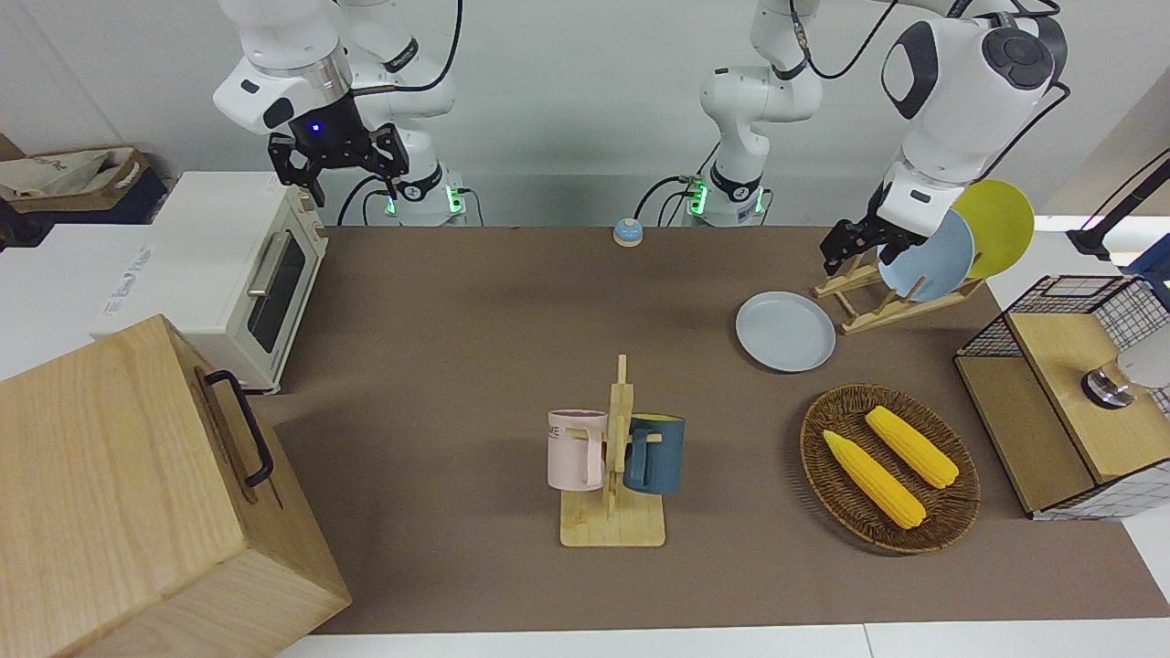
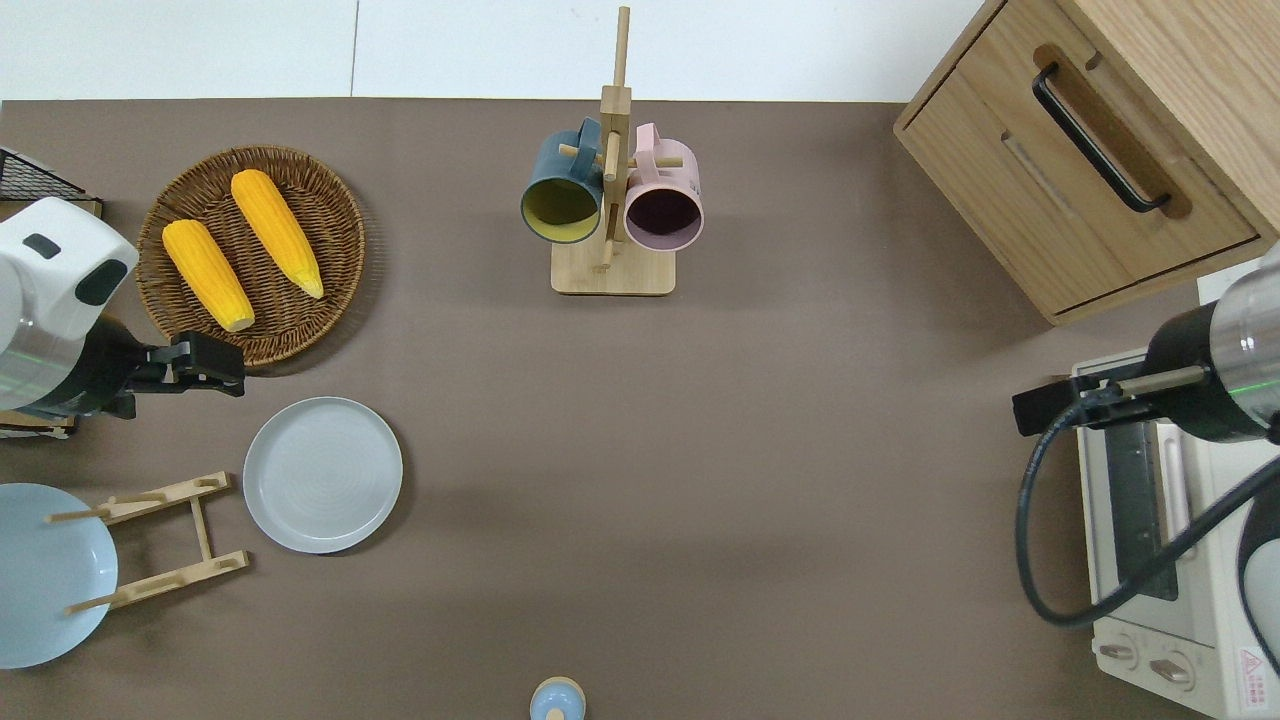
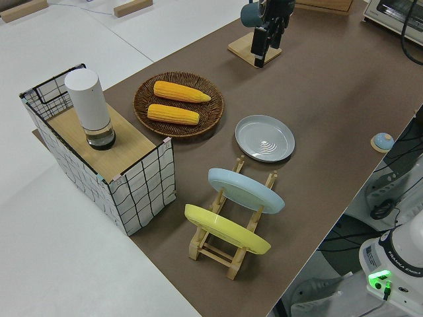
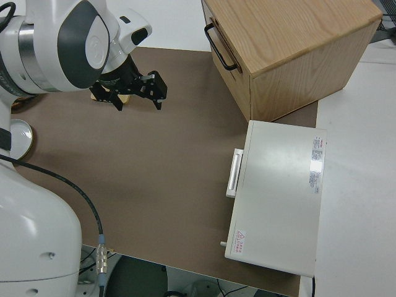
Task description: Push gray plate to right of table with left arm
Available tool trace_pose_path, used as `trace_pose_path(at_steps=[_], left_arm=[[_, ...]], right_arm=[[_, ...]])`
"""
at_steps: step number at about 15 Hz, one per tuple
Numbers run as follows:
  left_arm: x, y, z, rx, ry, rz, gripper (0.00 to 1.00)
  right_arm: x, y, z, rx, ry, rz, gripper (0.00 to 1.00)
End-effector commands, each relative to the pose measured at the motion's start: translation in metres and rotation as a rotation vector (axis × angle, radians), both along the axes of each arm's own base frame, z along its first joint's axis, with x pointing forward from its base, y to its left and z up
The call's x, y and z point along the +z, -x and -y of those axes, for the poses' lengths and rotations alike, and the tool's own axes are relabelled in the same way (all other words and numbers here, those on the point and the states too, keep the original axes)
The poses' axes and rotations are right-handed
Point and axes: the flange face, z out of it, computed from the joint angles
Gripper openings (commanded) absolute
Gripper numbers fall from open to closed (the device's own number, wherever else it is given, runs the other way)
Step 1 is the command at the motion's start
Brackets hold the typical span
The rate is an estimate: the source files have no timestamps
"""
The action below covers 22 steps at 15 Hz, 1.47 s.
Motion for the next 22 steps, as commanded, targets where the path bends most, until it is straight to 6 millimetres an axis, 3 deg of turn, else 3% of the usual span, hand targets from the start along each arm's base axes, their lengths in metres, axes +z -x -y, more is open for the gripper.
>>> trace_pose_path(at_steps=[1,9,17,22], left_arm=[[-0.011,0.004,-0.023,-0.044,0.020,0.034,0.99],[-0.087,0.012,-0.054,-0.028,0.010,0.026,0.98],[-0.161,0.032,-0.061,-0.023,0.007,0.060,0.95],[-0.197,0.037,-0.075,-0.125,0.002,0.090,0.95]], right_arm=[[0.004,0.003,0.002,-0.017,-0.002,-0.004,0.983],[0.004,0.003,0.002,-0.017,-0.004,-0.005,0.983],[0.004,0.003,0.001,-0.015,-0.004,-0.005,0.983],[0.004,0.003,0.001,-0.015,-0.004,-0.005,0.983]])
